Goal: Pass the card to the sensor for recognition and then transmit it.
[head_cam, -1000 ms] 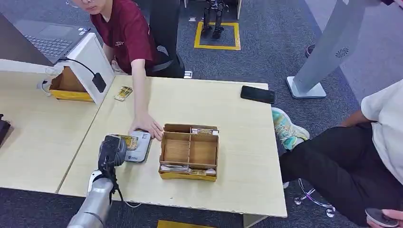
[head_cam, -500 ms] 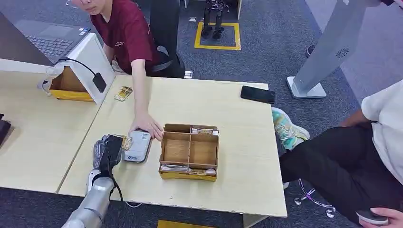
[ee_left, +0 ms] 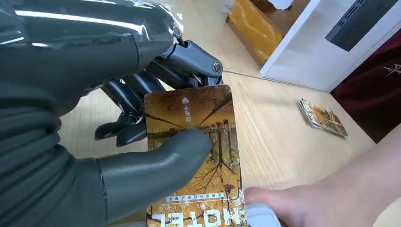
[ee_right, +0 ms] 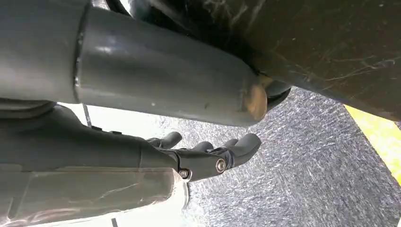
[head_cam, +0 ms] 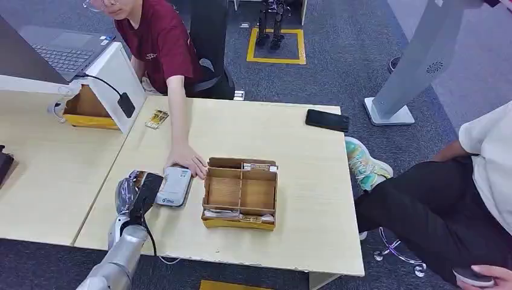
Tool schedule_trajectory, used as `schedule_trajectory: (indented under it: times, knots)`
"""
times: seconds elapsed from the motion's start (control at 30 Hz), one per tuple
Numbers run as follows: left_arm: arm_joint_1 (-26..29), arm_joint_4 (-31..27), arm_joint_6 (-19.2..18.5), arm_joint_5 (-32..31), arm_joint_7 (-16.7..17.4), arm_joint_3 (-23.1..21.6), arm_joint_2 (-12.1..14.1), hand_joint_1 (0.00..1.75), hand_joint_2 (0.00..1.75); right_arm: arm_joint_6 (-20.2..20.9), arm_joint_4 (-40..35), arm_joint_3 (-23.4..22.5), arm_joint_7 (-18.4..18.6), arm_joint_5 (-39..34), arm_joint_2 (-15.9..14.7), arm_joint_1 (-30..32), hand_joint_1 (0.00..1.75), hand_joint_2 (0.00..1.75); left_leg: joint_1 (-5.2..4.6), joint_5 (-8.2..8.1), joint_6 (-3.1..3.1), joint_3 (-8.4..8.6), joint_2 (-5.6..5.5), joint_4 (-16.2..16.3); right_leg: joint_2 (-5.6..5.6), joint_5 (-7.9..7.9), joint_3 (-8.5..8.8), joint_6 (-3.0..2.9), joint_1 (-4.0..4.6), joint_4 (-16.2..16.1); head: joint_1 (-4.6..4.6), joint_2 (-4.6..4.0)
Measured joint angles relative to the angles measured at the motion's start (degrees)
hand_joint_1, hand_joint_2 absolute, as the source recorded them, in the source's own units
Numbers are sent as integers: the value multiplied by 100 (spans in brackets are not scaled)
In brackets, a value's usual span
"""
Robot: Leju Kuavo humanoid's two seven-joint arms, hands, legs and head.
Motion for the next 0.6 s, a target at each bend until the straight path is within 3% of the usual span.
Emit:
schedule_trajectory:
  times: [0.27,0.37,0.47,0.6]
  knots:
    - [-4,13,-35,20,-55,2,13,175,175,-2,0,0,-2,0,0,0,0,0,0,2,-4,1,0,0,0,0,1,0,0,1,0,0]
    - [-4,4,-355,300,-256,61,11,175,175,-2,0,0,-2,-7,0,0,0,0,0,3,-4,1,-1,0,0,0,1,0,0,1,0,0]
    - [9,-131,-1320,1017,-529,184,-37,175,175,-2,0,0,-2,-13,0,0,0,0,0,4,-5,1,-2,0,0,0,1,0,0,1,0,0]
    - [15,-457,-2490,2029,-542,405,-120,175,175,0,0,0,0,-11,0,1,0,0,1,4,-5,0,-1,0,0,1,-1,0,0,2,-2,0]
